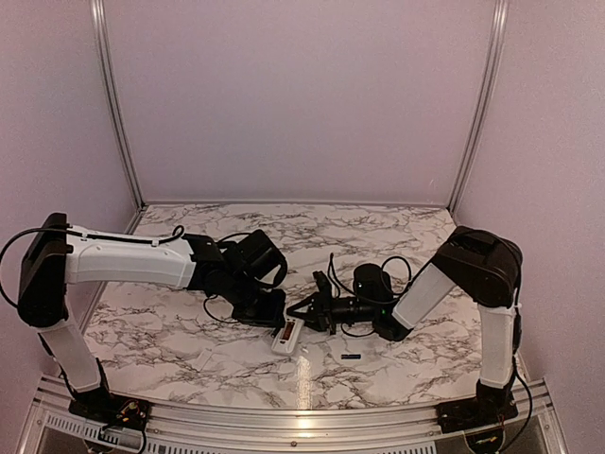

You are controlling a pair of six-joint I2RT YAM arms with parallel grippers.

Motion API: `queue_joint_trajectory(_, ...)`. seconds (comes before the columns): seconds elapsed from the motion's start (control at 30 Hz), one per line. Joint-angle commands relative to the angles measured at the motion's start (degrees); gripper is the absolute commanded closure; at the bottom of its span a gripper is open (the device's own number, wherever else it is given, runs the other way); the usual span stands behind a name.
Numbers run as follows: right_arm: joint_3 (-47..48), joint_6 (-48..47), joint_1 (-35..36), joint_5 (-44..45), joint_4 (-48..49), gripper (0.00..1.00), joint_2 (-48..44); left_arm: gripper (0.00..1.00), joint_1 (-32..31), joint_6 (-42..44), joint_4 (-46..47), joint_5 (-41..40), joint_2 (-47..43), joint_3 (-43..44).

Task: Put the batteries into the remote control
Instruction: Place the battery in the battery compartment.

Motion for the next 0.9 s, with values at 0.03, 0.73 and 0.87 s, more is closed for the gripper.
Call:
queue_joint_trajectory(0.03, 1.93, 1.53, 0.45, 1.84, 3.27, 1.00, 0.88, 1.00, -0.64, 0.11, -3.65, -1.65, 2.21, 2.44)
queue_joint_trajectory(0.73, 2.50, 4.54, 1.77, 2.74, 7.28, 1.00, 3.64, 0.97, -1.62, 0.30, -9.58, -5.51, 6.49, 7.65)
queue_joint_trajectory(0.87, 2.49, 5.38, 1.77, 3.28, 8.12, 1.00, 4.00, 0.96, -2.02, 0.18, -9.84, -5.47, 6.84, 7.68)
